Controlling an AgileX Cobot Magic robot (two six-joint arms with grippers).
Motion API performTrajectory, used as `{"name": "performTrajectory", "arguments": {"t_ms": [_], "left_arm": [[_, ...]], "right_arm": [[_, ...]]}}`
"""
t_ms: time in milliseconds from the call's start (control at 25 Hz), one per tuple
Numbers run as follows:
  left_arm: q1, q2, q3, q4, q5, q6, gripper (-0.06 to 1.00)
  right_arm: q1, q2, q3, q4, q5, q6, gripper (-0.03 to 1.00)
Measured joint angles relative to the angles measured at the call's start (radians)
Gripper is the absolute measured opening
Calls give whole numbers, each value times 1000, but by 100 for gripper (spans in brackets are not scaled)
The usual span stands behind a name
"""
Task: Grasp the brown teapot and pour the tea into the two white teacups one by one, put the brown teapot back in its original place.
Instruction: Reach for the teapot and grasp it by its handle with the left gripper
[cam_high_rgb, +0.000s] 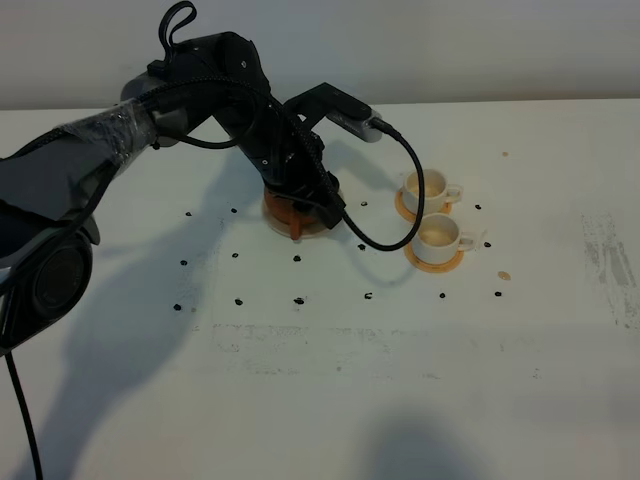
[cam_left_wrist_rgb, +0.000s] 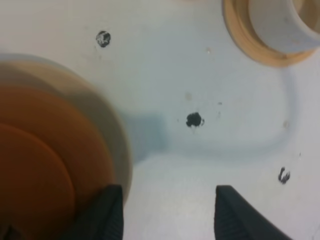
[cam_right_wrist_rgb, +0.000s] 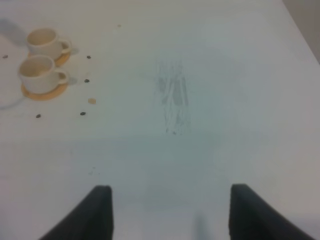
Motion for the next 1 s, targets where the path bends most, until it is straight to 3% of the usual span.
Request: {"name": "performTrajectory", "arguments": {"t_ms": [400,1000], "left_arm": [[1,-1,0,11,30,75,41],[2,-1,-52,7,53,102,41]], "right_arm": [[0,0,0,0,0,0,49],[0,0,0,0,0,0,49]]}}
